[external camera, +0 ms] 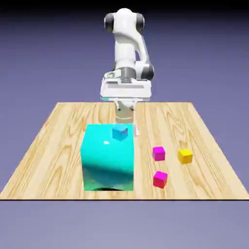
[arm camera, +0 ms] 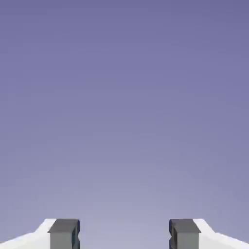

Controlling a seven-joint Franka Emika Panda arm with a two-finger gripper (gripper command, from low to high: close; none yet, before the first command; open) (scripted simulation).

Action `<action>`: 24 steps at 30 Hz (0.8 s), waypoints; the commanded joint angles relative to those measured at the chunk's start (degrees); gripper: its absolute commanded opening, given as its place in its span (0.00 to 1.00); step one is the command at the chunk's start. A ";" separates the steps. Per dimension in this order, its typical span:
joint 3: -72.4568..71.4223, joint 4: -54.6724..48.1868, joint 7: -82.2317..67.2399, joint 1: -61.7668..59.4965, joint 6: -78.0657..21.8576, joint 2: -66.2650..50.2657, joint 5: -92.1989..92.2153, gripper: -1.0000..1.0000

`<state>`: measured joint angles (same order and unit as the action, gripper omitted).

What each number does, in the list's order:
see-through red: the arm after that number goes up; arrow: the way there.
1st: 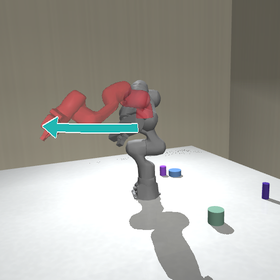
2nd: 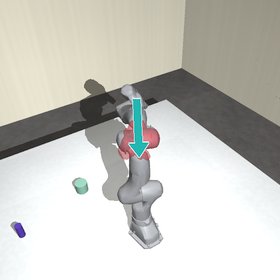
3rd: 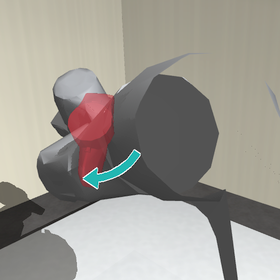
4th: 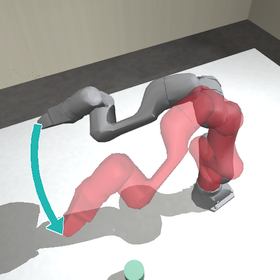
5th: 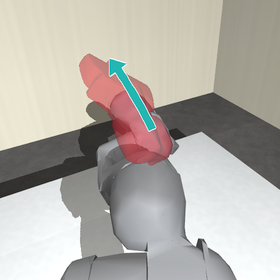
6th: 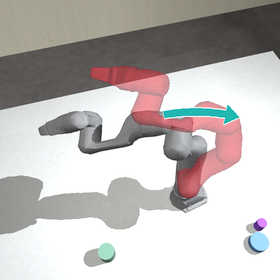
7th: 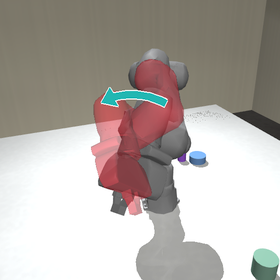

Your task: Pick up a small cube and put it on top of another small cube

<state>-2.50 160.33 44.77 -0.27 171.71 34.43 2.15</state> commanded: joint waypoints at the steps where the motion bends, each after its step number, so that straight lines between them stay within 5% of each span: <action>1: -2.08 -0.56 1.92 -0.80 -1.91 1.47 1.79 0.50; 24: -49.84 -13.38 46.07 -19.16 -45.68 35.17 42.79 0.50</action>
<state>-52.34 146.95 90.84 -19.43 126.04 69.60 44.94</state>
